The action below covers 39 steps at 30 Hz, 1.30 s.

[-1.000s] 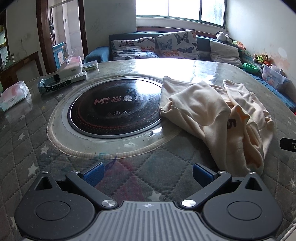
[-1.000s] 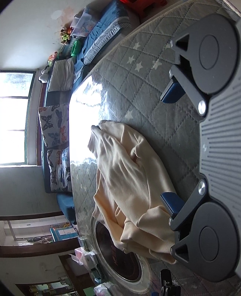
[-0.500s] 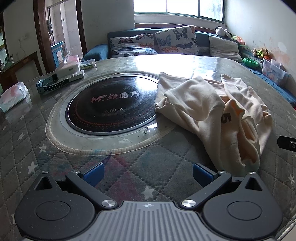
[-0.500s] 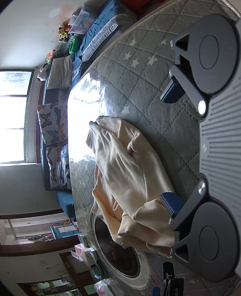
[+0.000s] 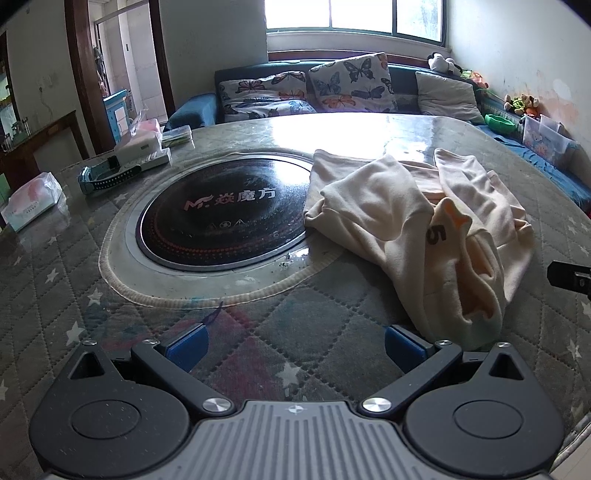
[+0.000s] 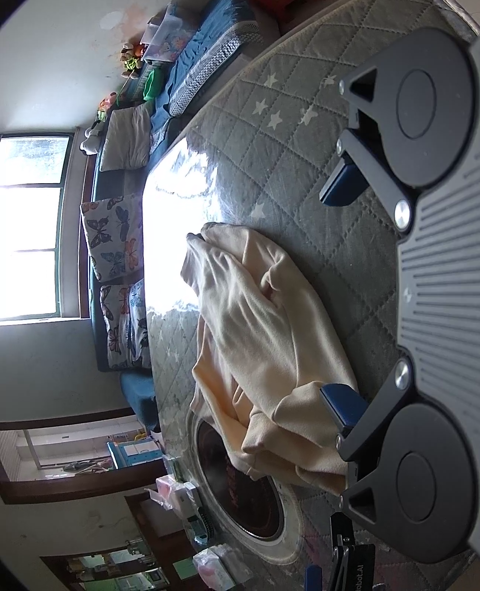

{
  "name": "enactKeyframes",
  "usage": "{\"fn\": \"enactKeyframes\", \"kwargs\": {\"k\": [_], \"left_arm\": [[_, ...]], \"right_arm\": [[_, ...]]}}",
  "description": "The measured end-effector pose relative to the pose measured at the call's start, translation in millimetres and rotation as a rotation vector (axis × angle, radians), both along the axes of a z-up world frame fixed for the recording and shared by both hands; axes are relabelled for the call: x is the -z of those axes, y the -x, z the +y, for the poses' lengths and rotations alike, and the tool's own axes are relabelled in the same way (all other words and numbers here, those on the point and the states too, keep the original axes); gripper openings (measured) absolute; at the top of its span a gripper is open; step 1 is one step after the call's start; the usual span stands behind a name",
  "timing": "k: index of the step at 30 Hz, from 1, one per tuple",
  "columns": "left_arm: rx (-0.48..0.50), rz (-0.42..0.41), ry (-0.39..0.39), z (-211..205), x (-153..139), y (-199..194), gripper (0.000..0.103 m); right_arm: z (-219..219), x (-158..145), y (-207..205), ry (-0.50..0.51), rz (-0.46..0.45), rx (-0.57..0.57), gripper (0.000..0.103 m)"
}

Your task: Fold clothes

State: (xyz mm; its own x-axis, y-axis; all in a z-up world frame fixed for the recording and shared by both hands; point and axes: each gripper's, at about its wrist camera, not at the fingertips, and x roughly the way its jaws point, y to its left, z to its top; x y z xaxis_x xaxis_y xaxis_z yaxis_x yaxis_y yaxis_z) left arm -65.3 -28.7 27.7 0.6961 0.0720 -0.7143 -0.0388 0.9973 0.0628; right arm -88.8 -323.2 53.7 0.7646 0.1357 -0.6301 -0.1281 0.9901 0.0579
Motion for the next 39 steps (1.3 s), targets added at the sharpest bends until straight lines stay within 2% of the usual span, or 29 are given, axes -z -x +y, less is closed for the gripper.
{"fn": "enactKeyframes", "kwargs": {"k": [11, 27, 39], "left_arm": [[0.021, 0.0, -0.002, -3, -1, 3, 0.103], [0.053, 0.022, 0.018, -6, 0, -13, 0.103], [0.058, -0.022, 0.01, -4, -13, -37, 0.103]], "right_arm": [[2, -3, 2, 0.002, -0.011, -0.01, 0.103], [7, -2, -10, 0.028, 0.009, -0.02, 0.103], [8, -1, -35, 0.049, 0.019, -0.031, 0.102]]}}
